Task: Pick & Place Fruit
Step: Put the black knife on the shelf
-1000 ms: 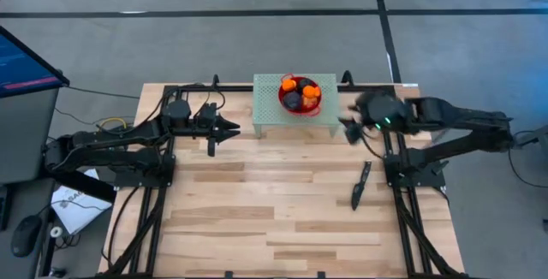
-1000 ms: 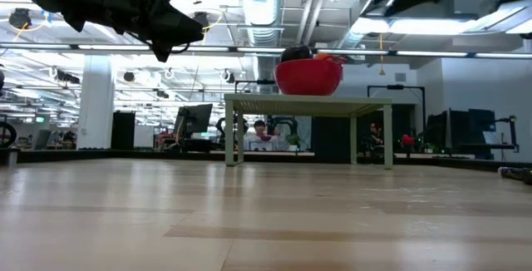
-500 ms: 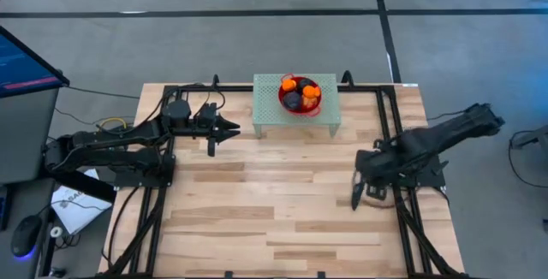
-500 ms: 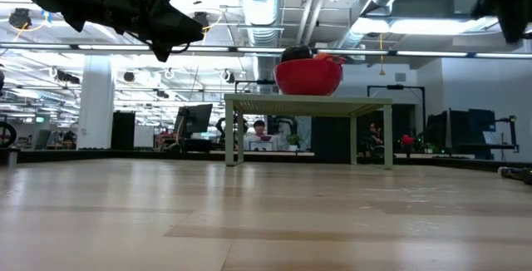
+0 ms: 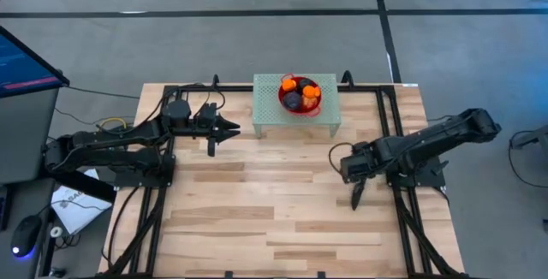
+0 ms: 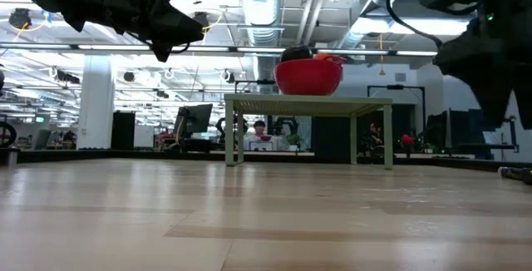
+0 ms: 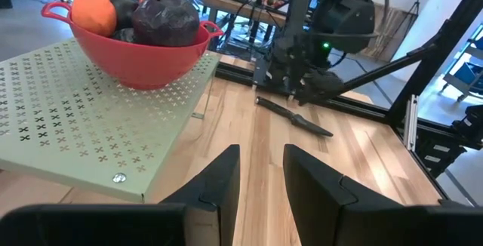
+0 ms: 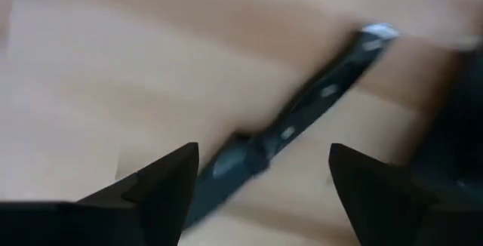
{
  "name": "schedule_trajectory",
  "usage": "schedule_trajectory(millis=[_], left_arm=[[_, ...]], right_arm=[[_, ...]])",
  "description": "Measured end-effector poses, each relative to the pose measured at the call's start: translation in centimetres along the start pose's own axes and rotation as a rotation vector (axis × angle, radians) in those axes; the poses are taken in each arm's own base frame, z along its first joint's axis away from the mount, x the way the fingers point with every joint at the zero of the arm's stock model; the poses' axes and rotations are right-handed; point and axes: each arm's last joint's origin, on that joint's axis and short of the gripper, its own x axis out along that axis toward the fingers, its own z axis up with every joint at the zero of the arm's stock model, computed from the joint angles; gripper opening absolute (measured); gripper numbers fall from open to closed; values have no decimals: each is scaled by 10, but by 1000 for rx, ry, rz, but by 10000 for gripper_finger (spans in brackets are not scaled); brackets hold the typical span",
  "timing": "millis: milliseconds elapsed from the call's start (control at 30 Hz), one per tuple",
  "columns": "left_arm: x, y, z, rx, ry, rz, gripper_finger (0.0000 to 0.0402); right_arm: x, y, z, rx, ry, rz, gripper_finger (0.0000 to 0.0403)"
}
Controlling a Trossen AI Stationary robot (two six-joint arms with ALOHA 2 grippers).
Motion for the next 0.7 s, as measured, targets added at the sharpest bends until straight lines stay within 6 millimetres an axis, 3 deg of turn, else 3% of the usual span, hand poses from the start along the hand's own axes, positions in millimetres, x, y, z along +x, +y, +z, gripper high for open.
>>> schedule_trajectory(millis=[167, 433, 700], left_arm=[[0, 0, 0, 5, -2, 0, 97], [0, 0, 0, 7, -2, -1, 97], [0, 0, 0, 8, -2, -1, 97]], right_arm=[[5, -7, -1, 256, -118, -65, 289], [44, -23, -7, 500, -120, -96, 265], [67, -23, -4, 551, -132, -59, 216]])
